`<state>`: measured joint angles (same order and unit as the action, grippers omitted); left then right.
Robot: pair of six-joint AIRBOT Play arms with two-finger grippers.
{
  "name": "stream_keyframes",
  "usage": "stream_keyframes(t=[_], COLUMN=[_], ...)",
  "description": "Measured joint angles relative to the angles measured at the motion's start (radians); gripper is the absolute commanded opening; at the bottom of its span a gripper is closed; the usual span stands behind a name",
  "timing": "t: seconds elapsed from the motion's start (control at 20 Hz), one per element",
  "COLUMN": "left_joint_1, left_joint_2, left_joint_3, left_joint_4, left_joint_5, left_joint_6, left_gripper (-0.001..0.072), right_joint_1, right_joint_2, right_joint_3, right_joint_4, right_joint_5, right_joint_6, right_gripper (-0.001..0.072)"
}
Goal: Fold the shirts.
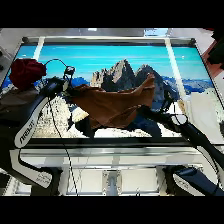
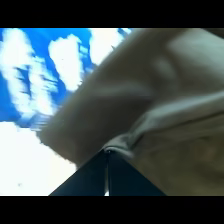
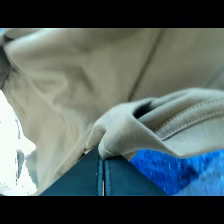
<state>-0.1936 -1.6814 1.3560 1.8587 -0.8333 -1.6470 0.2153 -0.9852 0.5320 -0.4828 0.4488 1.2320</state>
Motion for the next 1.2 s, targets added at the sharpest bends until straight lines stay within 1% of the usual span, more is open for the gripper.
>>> stream_keyframes(t=[0.15, 0.25, 0.4, 0.55, 0.65, 0.75, 0.85, 1.0, 1.1, 1.2], left_joint_1=[0.0, 0.0, 0.0, 0.0, 0.0, 0.0, 0.0, 0.0, 0.0, 0.0], left_joint_2=[0.036, 0.101, 0.266, 0.474, 0.607, 0.703, 0.732, 0.659, 0.547, 0.405], left_joint_3=[0.112, 0.193, 0.287, 0.335, 0.349, 0.357, 0.36, 0.341, 0.305, 0.257], left_joint_4=[0.124, 0.188, 0.246, 0.268, 0.263, 0.234, 0.196, 0.119, 0.045, -0.033], left_joint_5=[-0.15, -0.274, -0.455, -0.58, -0.602, -0.562, -0.515, -0.492, -0.491, -0.493], left_joint_6=[-0.003, -0.003, 0.024, 0.043, 0.046, 0.045, 0.045, 0.063, 0.082, 0.099], left_gripper=[0.0011, 0.0011, 0.0011, 0.0011, 0.001, 0.0009, 0.001, 0.0009, 0.001, 0.001], right_joint_1=[-0.031, -0.073, -0.149, -0.209, -0.23, -0.241, -0.247, -0.248, -0.235, -0.206], right_joint_2=[0.058, 0.122, 0.257, 0.408, 0.485, 0.526, 0.525, 0.448, 0.363, 0.266], right_joint_3=[0.064, 0.132, 0.258, 0.388, 0.465, 0.524, 0.554, 0.557, 0.525, 0.474], right_joint_4=[-0.056, -0.09, -0.154, -0.202, -0.224, -0.235, -0.251, -0.255, -0.254, -0.25], right_joint_5=[0.011, 0.06, 0.179, 0.292, 0.322, 0.34, 0.353, 0.439, 0.504, 0.538], right_joint_6=[0.0, 0.0, 0.005, 0.034, 0.045, 0.053, 0.057, 0.06, 0.059, 0.041], right_gripper=[0.0026, 0.0026, 0.0025, 0.0024, 0.0024, 0.0024, 0.0024, 0.0024, 0.0024, 0.0024])
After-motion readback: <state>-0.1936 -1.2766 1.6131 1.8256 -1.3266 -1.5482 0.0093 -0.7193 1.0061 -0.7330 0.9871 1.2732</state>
